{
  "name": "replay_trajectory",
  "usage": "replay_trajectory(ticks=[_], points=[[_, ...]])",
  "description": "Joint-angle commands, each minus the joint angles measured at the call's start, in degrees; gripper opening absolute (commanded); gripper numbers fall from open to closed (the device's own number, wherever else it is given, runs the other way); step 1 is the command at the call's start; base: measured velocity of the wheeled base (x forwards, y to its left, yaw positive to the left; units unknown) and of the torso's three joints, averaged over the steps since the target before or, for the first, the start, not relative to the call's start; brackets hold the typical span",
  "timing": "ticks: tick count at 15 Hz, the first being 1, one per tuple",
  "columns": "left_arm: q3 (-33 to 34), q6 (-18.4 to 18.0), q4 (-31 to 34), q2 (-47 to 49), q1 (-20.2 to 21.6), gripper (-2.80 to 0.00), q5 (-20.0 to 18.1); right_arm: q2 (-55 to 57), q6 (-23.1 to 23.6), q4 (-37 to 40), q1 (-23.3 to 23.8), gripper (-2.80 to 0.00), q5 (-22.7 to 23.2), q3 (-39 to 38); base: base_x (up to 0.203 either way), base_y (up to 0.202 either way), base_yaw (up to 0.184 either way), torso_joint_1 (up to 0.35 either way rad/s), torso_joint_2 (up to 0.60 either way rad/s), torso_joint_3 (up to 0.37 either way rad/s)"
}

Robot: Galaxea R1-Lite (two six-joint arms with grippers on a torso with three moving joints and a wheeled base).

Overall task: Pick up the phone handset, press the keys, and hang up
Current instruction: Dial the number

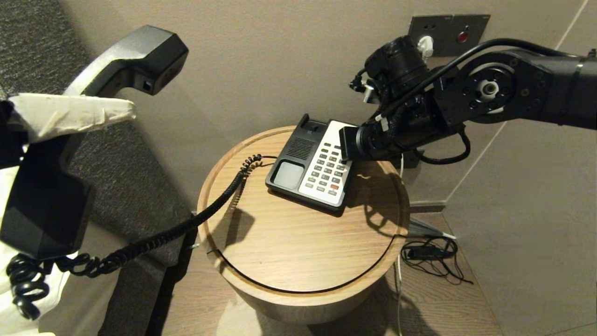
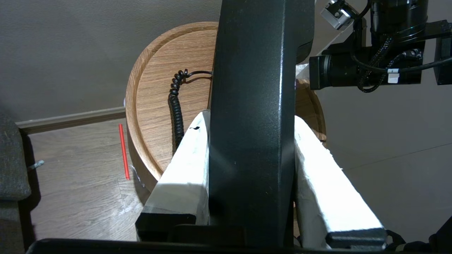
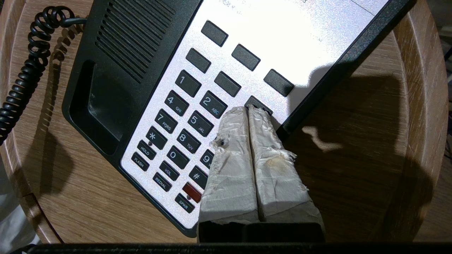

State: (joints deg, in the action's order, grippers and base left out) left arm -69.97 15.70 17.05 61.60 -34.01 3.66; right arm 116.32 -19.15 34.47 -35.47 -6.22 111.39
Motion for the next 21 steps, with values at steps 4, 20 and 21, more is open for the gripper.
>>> replay_trajectory(ticks=[4, 20, 21], points=[[0.0, 0.1, 0.1, -0.2, 0.0, -2.8, 0.1, -1.2, -0.1, 0.2, -0.5, -2.8, 0.0, 0.2, 0.0, 0.0, 0.0, 0.0, 0.0, 0.0], [0.7, 0.2, 0.1, -0.3, 0.0, -2.8, 0.0, 0.5, -0.1, 0.6, -1.3, -2.8, 0.1, 0.2, 0.0, 0.0, 0.0, 0.0, 0.0, 0.0], [0.6, 0.2, 0.1, -0.3, 0.0, -2.8, 0.0, 0.6, -0.1, 0.5, -1.2, -2.8, 0.1, 0.2, 0.0, 0.0, 0.0, 0.0, 0.0, 0.0]])
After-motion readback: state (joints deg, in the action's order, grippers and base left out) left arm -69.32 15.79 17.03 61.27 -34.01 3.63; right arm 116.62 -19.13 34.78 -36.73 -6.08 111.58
